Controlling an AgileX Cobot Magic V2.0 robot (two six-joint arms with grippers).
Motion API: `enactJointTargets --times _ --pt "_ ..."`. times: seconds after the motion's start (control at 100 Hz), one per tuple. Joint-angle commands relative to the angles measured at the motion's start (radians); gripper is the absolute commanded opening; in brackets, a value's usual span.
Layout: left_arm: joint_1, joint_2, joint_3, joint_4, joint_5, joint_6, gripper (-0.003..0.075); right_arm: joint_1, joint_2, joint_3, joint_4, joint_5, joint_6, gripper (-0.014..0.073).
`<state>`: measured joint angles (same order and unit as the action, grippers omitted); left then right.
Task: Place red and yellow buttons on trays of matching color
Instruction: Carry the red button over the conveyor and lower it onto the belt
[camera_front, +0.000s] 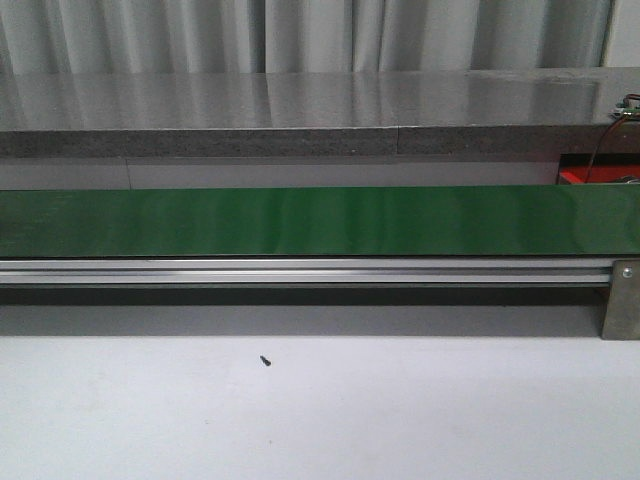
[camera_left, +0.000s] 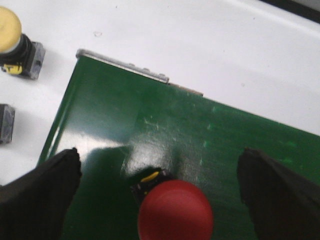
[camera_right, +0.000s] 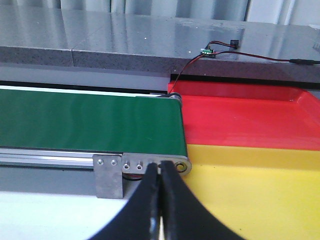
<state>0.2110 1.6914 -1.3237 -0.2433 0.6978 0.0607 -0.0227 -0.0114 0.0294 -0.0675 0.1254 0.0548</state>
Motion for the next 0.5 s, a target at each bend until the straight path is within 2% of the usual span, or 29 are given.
enactJointTargets --times 0.0,0.22,0.49 --pt "-0.009 -0.056 -0.07 -0.026 -0.003 0.007 0.0631 -0.001 -0.017 -0.019 -0.009 -0.081 0.0 -0.0068" --pt "0.034 -0.142 -0.057 -0.024 -0.009 0.0 0.0631 -0.001 -0.017 -0.019 -0.009 -0.081 0.0 -0.0068" --pt "0.245 -0.301 0.063 0.0 -0.015 -0.008 0.0631 -0.001 -0.017 -0.019 -0.009 -0.081 0.0 -0.0068"
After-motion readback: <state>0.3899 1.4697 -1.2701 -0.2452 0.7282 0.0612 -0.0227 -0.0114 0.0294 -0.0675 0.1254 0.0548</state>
